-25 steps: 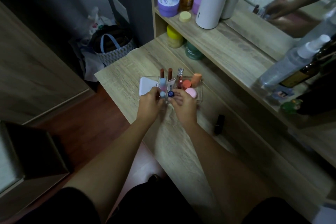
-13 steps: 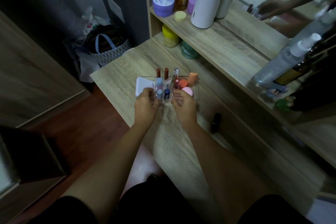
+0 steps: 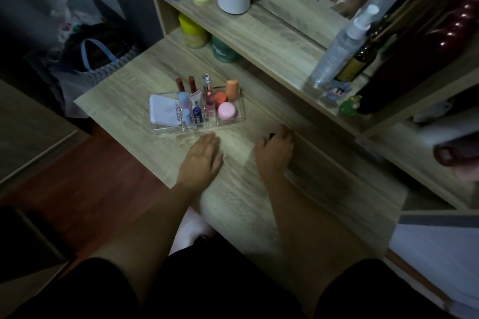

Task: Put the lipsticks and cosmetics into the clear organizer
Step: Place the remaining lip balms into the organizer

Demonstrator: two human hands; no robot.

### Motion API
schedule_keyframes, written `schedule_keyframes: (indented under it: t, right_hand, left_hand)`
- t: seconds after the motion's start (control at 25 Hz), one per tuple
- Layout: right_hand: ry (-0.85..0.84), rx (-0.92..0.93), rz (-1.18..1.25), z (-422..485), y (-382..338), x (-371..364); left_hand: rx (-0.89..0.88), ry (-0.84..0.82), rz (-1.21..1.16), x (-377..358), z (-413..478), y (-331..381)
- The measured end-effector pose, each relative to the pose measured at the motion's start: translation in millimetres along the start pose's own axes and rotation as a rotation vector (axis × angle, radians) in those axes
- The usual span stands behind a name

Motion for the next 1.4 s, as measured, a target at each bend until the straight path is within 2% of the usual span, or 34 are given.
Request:
schedule_keyframes:
  t: [0.16, 0.32, 0.4, 0.52, 0.84, 1.12, 1.4]
  right_hand:
    - [-0.081, -0.052, 0.121, -3.1, 6.9, -2.4]
    - [-0.051, 0.028, 0.507, -1.5, -21.4, 2.6]
    - [-0.258, 0.090, 0.760, 6.9, -83.0, -23.1]
    - [-0.374, 0.156, 0.920, 13.5, -99.0, -13.8]
    - [-0.348, 0.302, 0.812, 18.7, -81.5, -15.7]
    - [-0.431, 0.406, 0.757, 18.6, -87.5, -28.2]
    - [-0.418, 0.422, 0.718, 18.6, -87.6, -33.3]
  left_hand:
    - [0.023, -0.040, 0.072, -2.2, -0.2, -5.0]
    - [-0.051, -0.064, 0.085, -4.5, -4.2, 1.4]
    - [0.058, 0.008, 0.110, 8.5, 0.3, -31.4]
    - [0.012, 0.025, 0.101, 3.6, 0.7, -26.6]
    - [-0.091, 0.093, 0.040, -1.3, -3.6, -4.5]
    - [-0.100, 0.137, 0.034, -3.0, -4.8, -8.2]
    - [-0.088, 0.129, 0.039, -4.2, -4.4, -9.8]
Point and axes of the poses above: each hand's wrist, its own z-axis towards the middle knuckle, its own x-axis out of the back of the hand, y = z × x, the point moved 3 cm from there along z, towards the middle knuckle, and after that the axes turned 6 degrees about x, right-handed, at the moved point
